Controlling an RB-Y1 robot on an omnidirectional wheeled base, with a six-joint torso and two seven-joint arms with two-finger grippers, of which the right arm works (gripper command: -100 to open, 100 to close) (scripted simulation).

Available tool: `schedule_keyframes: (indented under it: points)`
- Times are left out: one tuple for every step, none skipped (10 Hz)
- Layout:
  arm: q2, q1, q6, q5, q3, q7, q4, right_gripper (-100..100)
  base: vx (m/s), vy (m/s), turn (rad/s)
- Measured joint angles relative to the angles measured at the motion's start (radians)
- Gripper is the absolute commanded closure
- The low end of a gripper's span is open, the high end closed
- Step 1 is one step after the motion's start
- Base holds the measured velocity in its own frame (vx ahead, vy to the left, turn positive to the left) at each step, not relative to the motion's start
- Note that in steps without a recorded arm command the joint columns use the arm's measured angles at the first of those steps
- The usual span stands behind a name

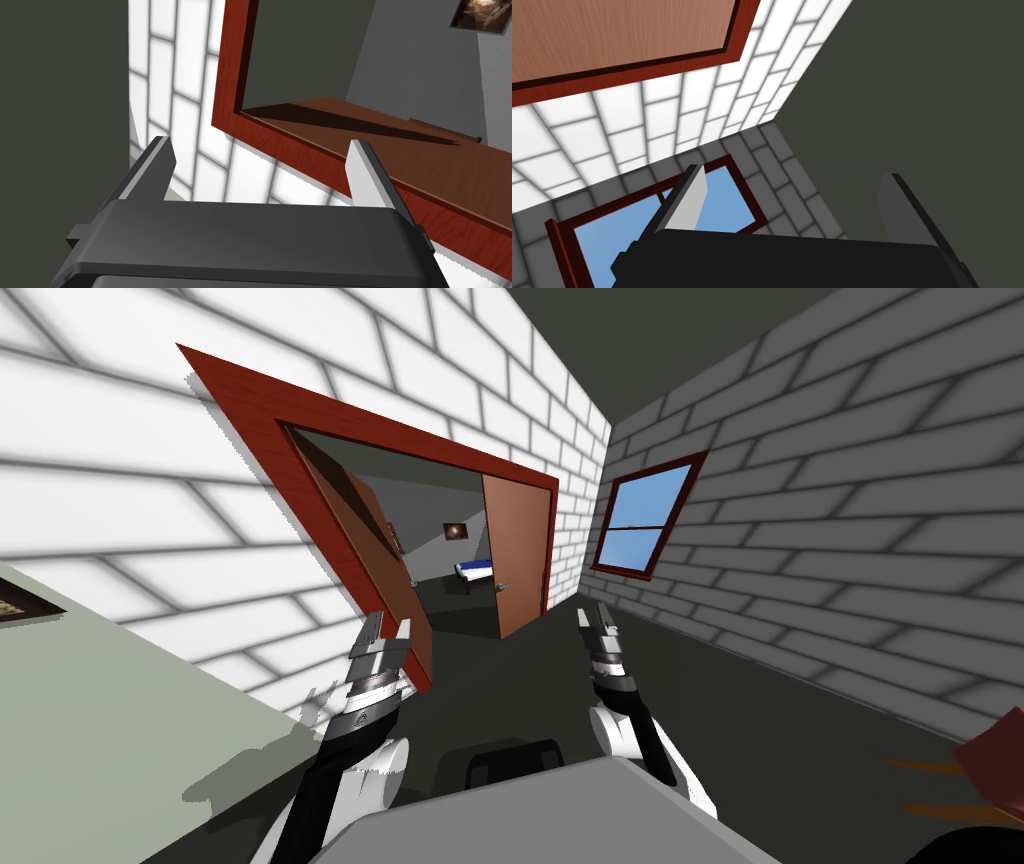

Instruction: Push the door open

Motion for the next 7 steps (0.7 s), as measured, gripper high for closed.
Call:
schedule_keyframes:
  points:
    - [-0.005,-0.008,0.000,0.002,0.001,-0.001,0.019,-100,0.137,-0.015,0.055]
    - [-0.010,-0.025,0.009,0.005,0.003,0.001,0.039,-100,0.126,-0.029,0.053]
    - [-0.014,-0.032,0.009,0.008,0.007,0.002,0.061,-100,0.119,-0.043,0.044]
    - [-0.017,-0.042,0.006,0.011,0.009,0.003,0.084,-100,0.114,-0.018,0.047]
    - [-0.020,-0.047,0.002,0.013,0.011,0.003,0.104,-100,0.103,-0.007,0.037]
    - [-0.025,-0.048,0.000,0.015,0.013,0.001,0.117,-100,0.088,-0.023,0.042]
    - [-0.028,-0.058,0.000,0.016,0.014,0.001,0.135,-100,0.088,-0.015,0.048]
